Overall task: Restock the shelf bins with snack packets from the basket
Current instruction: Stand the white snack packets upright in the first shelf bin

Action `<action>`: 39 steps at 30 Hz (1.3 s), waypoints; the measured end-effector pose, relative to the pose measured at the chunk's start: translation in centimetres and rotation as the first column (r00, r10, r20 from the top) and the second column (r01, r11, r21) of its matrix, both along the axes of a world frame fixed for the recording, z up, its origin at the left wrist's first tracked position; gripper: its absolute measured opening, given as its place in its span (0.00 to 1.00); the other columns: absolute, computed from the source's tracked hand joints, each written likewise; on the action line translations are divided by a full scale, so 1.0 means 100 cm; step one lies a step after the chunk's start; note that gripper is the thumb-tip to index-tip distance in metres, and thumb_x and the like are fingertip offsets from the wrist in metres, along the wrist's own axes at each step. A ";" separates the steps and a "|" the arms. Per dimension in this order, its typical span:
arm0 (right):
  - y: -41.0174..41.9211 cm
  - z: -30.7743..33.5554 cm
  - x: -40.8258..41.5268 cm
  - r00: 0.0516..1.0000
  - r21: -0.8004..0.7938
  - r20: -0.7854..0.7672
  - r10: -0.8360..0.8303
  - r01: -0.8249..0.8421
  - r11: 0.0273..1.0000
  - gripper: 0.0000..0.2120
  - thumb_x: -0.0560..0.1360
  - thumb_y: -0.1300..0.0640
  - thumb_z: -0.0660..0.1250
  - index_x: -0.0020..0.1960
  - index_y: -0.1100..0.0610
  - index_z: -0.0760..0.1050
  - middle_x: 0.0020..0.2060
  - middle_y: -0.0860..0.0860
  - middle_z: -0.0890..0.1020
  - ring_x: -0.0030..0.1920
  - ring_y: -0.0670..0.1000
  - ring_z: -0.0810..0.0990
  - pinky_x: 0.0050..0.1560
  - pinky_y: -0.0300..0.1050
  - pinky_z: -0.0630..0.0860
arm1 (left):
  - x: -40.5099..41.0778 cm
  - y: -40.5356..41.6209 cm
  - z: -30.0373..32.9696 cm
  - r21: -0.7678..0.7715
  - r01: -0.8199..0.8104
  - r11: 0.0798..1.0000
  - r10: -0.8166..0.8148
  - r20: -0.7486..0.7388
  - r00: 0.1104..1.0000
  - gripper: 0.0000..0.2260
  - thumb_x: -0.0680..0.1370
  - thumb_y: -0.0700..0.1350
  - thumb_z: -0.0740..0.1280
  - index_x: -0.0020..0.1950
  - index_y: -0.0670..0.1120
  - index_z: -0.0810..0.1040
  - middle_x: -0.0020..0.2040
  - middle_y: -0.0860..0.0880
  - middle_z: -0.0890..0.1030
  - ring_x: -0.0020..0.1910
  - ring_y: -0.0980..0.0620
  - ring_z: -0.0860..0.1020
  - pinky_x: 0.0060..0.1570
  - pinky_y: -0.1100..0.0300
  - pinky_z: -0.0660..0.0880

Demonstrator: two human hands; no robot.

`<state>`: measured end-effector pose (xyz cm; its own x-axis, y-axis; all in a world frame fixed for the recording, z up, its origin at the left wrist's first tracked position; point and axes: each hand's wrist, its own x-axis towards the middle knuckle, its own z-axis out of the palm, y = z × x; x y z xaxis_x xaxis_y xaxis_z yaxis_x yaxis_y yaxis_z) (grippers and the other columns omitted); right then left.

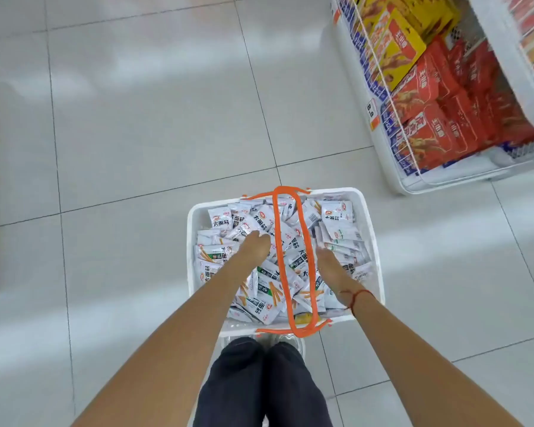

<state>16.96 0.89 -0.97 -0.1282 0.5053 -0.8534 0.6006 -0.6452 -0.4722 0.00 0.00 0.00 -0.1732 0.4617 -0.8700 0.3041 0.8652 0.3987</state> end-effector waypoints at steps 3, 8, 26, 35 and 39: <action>-0.005 -0.013 -0.004 0.993 -0.118 -0.105 -0.060 0.048 0.992 0.29 0.81 0.39 0.44 0.78 0.52 0.51 0.75 0.50 0.57 0.76 0.54 0.55 0.74 0.56 0.53 | 0.010 0.000 -0.013 -0.066 -0.078 0.995 0.083 0.076 0.994 0.26 0.84 0.53 0.44 0.77 0.38 0.55 0.76 0.40 0.59 0.75 0.41 0.59 0.72 0.50 0.57; -0.013 -0.014 -0.004 0.998 -0.049 -0.039 -0.058 0.056 0.997 0.66 0.55 0.30 0.74 0.77 0.54 0.40 0.73 0.56 0.62 0.70 0.56 0.66 0.69 0.52 0.63 | 0.023 0.005 0.005 -0.041 -0.066 0.997 0.072 0.180 0.981 0.26 0.84 0.55 0.41 0.70 0.41 0.68 0.62 0.44 0.74 0.61 0.49 0.73 0.60 0.56 0.68; -0.031 -0.012 -0.025 0.972 -0.197 -0.192 -0.136 0.098 0.976 0.09 0.74 0.57 0.71 0.39 0.59 0.74 0.29 0.52 0.78 0.29 0.47 0.76 0.35 0.36 0.75 | 0.025 0.013 -0.001 -0.220 -0.346 0.912 0.410 0.469 0.782 0.10 0.80 0.53 0.63 0.49 0.47 0.74 0.45 0.49 0.79 0.46 0.52 0.77 0.55 0.56 0.74; -0.059 0.008 -0.027 0.983 -0.205 -0.140 -0.116 0.086 0.975 0.10 0.76 0.58 0.67 0.37 0.58 0.73 0.23 0.50 0.75 0.24 0.47 0.71 0.30 0.37 0.70 | 0.034 -0.002 0.034 -0.274 -0.339 0.900 0.418 0.317 0.851 0.05 0.81 0.44 0.60 0.46 0.44 0.71 0.40 0.48 0.75 0.38 0.53 0.74 0.40 0.59 0.74; -0.072 0.050 -0.030 0.984 -0.252 -0.143 -0.109 0.070 0.965 0.08 0.78 0.57 0.64 0.41 0.59 0.73 0.23 0.50 0.76 0.25 0.47 0.72 0.31 0.39 0.69 | 0.026 -0.019 0.070 -0.308 -0.368 0.877 0.456 0.295 0.840 0.06 0.80 0.44 0.60 0.45 0.44 0.72 0.40 0.48 0.77 0.39 0.52 0.75 0.42 0.58 0.75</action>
<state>13.99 -6.34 4.01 -0.2319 0.2989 -0.9257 0.4675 -0.8002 -0.3756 2.64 -1.88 6.98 0.0318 0.1953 -0.9802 -0.2221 0.9576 0.1836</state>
